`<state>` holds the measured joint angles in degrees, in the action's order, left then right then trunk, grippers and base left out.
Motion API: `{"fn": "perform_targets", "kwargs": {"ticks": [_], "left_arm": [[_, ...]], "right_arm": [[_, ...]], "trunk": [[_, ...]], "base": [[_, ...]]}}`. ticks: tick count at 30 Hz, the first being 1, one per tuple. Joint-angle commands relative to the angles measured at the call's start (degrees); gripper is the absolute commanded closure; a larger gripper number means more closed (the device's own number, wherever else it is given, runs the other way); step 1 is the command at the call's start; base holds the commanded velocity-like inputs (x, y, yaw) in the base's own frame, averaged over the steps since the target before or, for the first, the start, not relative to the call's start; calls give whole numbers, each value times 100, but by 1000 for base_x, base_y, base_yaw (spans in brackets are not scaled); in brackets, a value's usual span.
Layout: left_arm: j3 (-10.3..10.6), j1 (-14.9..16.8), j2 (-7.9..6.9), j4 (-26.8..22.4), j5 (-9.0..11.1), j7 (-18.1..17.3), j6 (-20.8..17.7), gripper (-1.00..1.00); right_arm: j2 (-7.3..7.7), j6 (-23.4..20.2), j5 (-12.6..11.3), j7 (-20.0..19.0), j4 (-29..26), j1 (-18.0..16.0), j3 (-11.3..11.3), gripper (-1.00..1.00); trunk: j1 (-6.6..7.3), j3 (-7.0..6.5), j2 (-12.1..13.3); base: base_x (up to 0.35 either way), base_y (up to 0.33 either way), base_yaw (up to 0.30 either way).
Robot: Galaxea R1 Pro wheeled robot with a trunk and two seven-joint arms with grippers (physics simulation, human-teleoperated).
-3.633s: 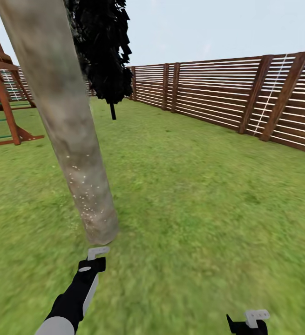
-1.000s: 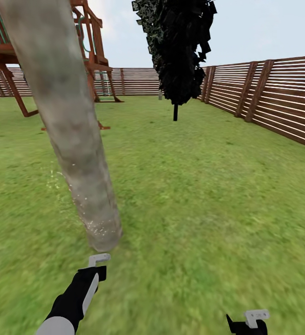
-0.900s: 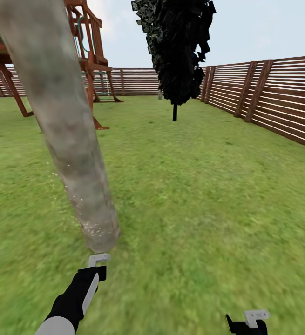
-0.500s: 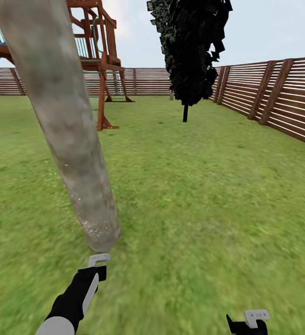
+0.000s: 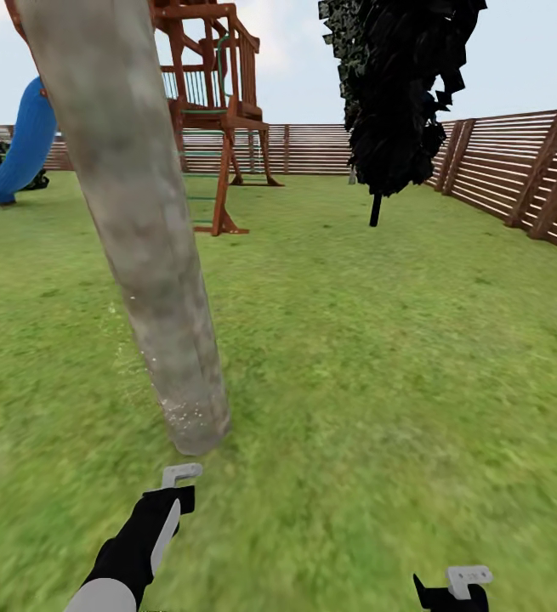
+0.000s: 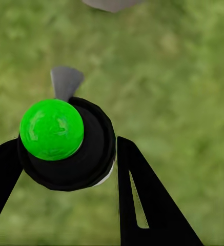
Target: In the garden, pick up the pesticide atomizer on the floor and spray pesticide onto both trees until each tree trunk is fully covered.
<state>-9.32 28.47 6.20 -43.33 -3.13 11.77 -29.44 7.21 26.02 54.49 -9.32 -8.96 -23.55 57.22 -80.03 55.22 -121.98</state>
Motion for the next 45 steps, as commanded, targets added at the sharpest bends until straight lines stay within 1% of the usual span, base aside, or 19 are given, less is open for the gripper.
{"fn": "perform_targets", "kwargs": {"ticks": [1, 15, 20, 21, 22, 23, 24, 26, 27, 31, 34, 35, 37, 38, 40, 41, 43, 44, 45], "left_arm": [[2, 0, 2, 0, -4, -1, 0, 100], [9, 0, 4, 0, -3, -8, 0, 100], [18, 0, 4, 0, -3, -20, 8, 100], [33, 0, 4, 0, -4, -27, 29, 100], [45, 0, 4, 0, -4, -34, 162, 100], [58, 2, 4, 0, -7, -43, 467, 100], [70, 24, 6, 0, -13, -53, 687, 100], [80, 93, 16, -32, -20, -59, 817, 100], [118, 167, 50, -114, -21, -52, 827, 100], [165, 486, 86, -251, -14, -49, 826, 100], [167, 622, 93, -306, -13, -59, 818, 100], [172, 644, 118, -377, -13, -60, 809, 100], [372, 647, 129, -547, -34, -49, 763, 100], [417, 646, 106, -575, -47, -40, 647, 100], [438, 622, 73, -813, -59, -42, 512, 100], [453, 595, 64, -1100, -56, -43, 479, 100], [470, 577, 84, -1392, -50, -43, 353, 100], [588, 574, 113, -1487, -43, -46, 189, 100], [809, 577, 129, -1547, -24, -44, 108, 100]], "right_arm": [[0, 0, 0, 0, 0, 0, 0, -100], [0, 0, 0, 0, 0, 0, 0, -100], [0, 0, 0, 22, -1, 0, 0, -100], [0, 0, 5, 32, -1, 0, 0, -100], [0, 0, 6, 34, -1, 0, 0, -100], [0, 0, 5, 35, -1, 0, 5, -100], [0, 0, 3, 35, -1, 0, 7, -100], [0, 0, 0, 35, 1, 0, 9, -100], [0, 0, 1, 35, 2, 0, 7, -100], [0, 0, 6, 35, 8, 0, 1, -100], [0, 0, 8, 35, 8, 0, 0, -100], [0, 0, 7, 35, 8, 0, 0, -100], [0, 0, 9, 35, 8, 0, 0, -100], [0, 0, 9, 35, 8, 0, 0, -100], [0, 0, 8, 35, 8, 0, 0, -100], [0, 0, 9, 35, 8, 0, 0, -100], [0, 0, 9, 35, 8, 0, 0, -100], [0, 0, 9, 35, 8, 0, 0, -100], [0, 0, 9, 35, 8, 0, 0, -100]], "trunk": [[0, 0, 0], [0, 0, 0], [0, 0, 0], [0, 0, 0], [0, 0, 0], [0, 0, 0], [0, 0, 0], [0, 0, 0], [0, 0, 0], [0, 0, 0], [0, 0, 0], [0, 0, 0], [0, 0, 0], [0, 0, 0], [0, 0, 0], [0, 0, 0], [0, 0, 0], [0, 0, 0], [0, 0, 0]], "base": [[46, -271, 277], [2, -271, 275], [0, -241, 44], [0, -30, 1], [0, -12, 1], [0, -5, 0], [0, -2, 0], [0, 0, 0], [0, 0, 0], [0, 0, 0], [0, 0, 0], [0, 0, 0], [0, 0, 0], [0, 0, 0], [0, 0, 0], [0, 0, 0], [0, 0, 0], [0, 0, 0], [0, 0, 0]]}}
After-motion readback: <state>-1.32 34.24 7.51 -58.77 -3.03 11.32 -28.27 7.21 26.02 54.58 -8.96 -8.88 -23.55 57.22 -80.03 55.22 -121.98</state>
